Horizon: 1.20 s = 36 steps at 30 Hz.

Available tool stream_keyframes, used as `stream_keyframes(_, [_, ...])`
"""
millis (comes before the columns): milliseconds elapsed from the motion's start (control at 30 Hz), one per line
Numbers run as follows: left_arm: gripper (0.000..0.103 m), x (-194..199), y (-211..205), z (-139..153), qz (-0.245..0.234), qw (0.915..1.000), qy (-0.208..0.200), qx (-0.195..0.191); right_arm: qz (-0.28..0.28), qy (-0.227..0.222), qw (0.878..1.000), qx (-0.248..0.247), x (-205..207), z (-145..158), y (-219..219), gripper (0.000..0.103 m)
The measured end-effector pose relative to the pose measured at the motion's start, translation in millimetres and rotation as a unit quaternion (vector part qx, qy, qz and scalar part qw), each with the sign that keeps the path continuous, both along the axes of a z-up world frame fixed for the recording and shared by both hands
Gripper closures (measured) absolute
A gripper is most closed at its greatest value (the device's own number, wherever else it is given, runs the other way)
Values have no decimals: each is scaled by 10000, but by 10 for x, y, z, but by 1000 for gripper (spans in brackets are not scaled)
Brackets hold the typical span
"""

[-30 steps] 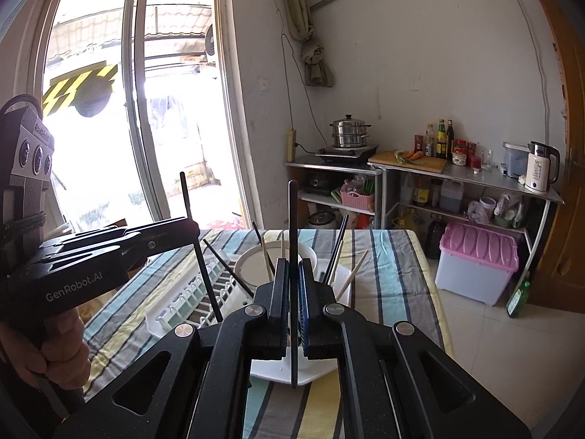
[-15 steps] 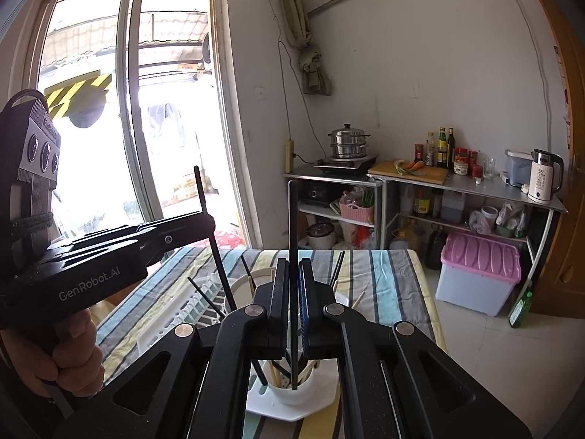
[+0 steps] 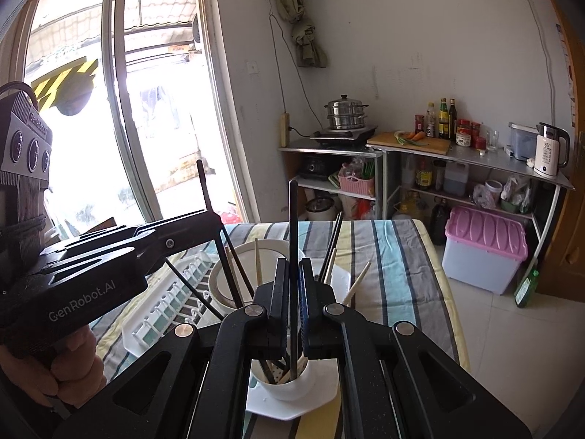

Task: Organize utensils
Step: 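Lower the black chopsticks into the white cup and open both tools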

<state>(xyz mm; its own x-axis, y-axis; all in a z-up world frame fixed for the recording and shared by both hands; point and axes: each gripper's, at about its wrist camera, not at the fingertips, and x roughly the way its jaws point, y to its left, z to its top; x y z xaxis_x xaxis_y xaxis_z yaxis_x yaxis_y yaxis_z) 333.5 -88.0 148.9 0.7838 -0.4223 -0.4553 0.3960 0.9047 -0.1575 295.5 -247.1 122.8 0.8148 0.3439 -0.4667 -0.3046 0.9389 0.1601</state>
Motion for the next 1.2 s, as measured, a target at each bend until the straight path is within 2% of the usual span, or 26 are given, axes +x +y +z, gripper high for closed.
stream_keyframes(233, [99, 23, -1, -179, 52, 9999, 85, 98, -40, 84, 10000, 23, 23, -66, -14, 98])
stream_keyframes(467, [99, 28, 9, -187, 180, 9997, 48, 181, -51, 126, 9999, 14, 52, -40, -23, 98])
stream_keyframes(733, [98, -12, 111, -168, 251, 9996, 106, 63, -30, 259, 9996, -55, 56, -65, -26, 98])
stream_keyframes(867, [98, -64, 150, -171, 268, 9996, 101, 84, -18, 252, 9997, -77, 20, -81, -32, 92])
stream_keyframes(1200, [98, -392, 301, -223, 367, 9993, 38, 54, -36, 151, 9999, 15, -219, -71, -107, 90])
